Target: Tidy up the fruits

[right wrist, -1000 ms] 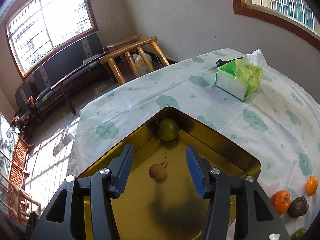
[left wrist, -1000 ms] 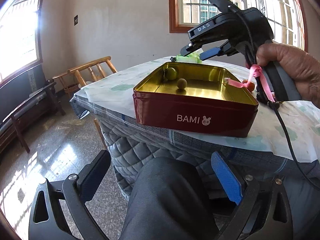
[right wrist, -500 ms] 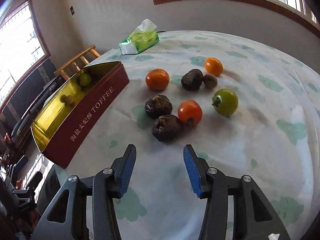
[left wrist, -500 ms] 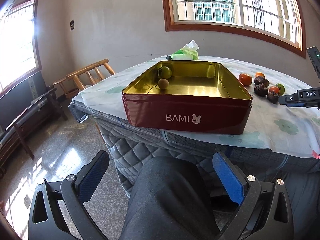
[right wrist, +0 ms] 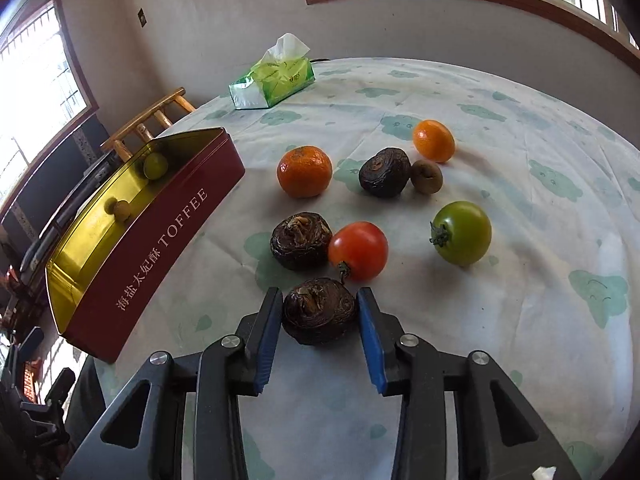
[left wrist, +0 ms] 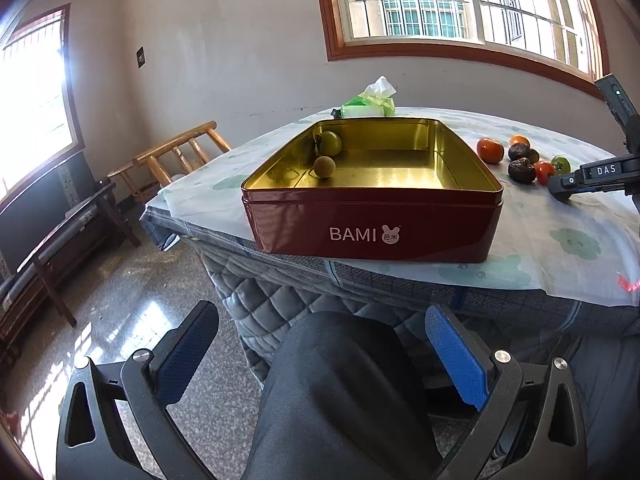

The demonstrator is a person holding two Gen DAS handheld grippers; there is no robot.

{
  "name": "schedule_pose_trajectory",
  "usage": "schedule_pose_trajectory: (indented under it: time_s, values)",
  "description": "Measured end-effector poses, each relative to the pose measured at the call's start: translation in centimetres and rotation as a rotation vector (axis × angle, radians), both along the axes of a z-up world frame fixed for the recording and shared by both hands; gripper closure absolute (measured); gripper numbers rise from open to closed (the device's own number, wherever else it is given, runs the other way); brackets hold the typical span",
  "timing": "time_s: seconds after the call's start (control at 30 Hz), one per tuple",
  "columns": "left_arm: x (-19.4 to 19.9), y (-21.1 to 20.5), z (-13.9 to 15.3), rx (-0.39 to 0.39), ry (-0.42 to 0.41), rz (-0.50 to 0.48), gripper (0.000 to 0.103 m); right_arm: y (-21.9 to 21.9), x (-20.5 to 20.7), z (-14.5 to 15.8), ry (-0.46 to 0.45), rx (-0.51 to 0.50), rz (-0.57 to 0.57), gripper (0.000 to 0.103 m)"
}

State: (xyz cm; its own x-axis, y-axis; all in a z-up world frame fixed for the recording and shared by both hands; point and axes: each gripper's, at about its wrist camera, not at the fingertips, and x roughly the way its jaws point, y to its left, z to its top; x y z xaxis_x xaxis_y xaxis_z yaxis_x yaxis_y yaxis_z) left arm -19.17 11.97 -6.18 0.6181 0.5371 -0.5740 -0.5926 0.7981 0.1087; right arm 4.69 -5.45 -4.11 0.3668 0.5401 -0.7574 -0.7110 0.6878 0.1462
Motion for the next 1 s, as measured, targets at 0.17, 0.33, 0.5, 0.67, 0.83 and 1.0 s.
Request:
schedule_pose_trajectory:
  time_s: [0.17,0.33,0.5,0.67,0.83,1.0]
  values:
    - [0.5,-2.4,4.2,0.033,-0.054,-0.186,0.000,-7.2,1.4,1.2,-0.068,-0.052,-0.103,0.068]
    - [5.1,-4.5,10.3,-0.051,-0.089,-0.506,0.001,-13.9,5.1,0.7,-0.076,-0.108,-0.248,0.068]
    - [12.7,-6.8,12.8,-0.112,0.000,-0.836,0.001,-16.7,6.1,-0.1,-0.026,-0.026,-0.286,0.068]
    - [20.8,-9.4,11.9,-0.073,0.165,-1.011,0.002,-17.3,5.8,-0.2,-0.004,0.024,-0.281,0.067]
    - [27.4,-10.6,8.7,-0.025,0.366,-1.086,0.030,-17.4,5.4,-0.2,-0.003,0.040,-0.263,0.067]
    - [31.1,-10.0,6.1,-0.016,0.499,-1.109,0.044,-17.4,5.3,-0.2,0.002,0.060,-0.251,0.067]
